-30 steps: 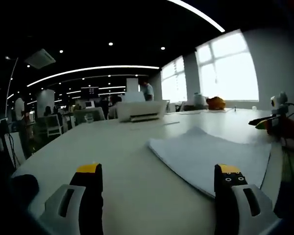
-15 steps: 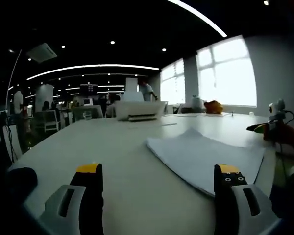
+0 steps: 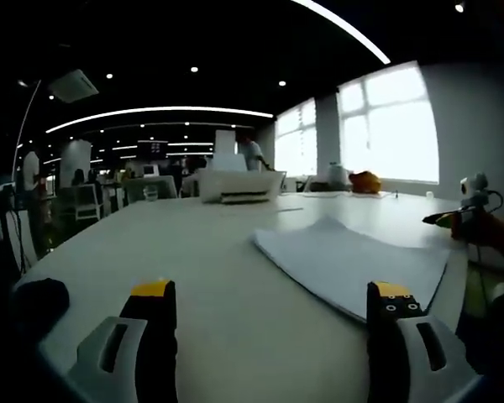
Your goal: Organize the stack of printing papers by aligning and flattening the scattered papers on the table
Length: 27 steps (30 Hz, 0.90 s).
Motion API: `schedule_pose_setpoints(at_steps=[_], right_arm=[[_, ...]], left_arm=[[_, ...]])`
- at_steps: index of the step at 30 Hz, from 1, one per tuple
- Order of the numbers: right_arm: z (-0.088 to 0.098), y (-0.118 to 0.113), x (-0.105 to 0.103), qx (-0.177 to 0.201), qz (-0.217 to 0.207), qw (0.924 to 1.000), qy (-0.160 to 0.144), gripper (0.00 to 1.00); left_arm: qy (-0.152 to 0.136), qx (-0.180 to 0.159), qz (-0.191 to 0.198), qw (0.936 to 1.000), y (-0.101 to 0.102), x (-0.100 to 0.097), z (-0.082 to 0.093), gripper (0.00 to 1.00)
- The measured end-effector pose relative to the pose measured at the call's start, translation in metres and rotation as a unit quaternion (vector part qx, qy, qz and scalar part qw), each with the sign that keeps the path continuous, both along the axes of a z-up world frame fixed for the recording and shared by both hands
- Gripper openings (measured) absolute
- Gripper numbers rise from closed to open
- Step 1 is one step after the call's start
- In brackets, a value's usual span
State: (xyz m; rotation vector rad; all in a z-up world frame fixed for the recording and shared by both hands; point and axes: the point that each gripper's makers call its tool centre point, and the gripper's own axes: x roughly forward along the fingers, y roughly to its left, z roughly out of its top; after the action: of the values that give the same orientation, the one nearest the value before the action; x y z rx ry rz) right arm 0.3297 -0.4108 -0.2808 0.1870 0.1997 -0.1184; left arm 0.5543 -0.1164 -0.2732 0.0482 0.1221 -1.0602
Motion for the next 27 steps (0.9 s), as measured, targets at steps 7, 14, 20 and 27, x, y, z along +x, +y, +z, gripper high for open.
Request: schedule_pose_setpoints(at_steps=[7,14,20,27], right_arm=[[0.004,-0.002,-0.003,0.002,-0.006,0.9999,-0.009,0.85],[0.008,-0.002,-0.006,0.001,-0.009,0.9998,-0.016,0.84],[0.012,-0.005,-0.01,0.0,-0.01,0.9998,-0.017,0.84],[0.018,-0.011,-0.014,0.0,-0.014,0.9996,-0.026,0.85]], left_arm=[[0.005,0.0,0.004,1.0,0.007,0.001,0.0,0.97],[0.006,-0.004,0.007,1.0,0.013,0.001,0.003,0.97],[0.006,-0.008,0.008,0.9999,0.021,0.002,0.012,0.97],[0.0,-0.015,0.016,0.9997,0.032,0.004,0.02,0.96]])
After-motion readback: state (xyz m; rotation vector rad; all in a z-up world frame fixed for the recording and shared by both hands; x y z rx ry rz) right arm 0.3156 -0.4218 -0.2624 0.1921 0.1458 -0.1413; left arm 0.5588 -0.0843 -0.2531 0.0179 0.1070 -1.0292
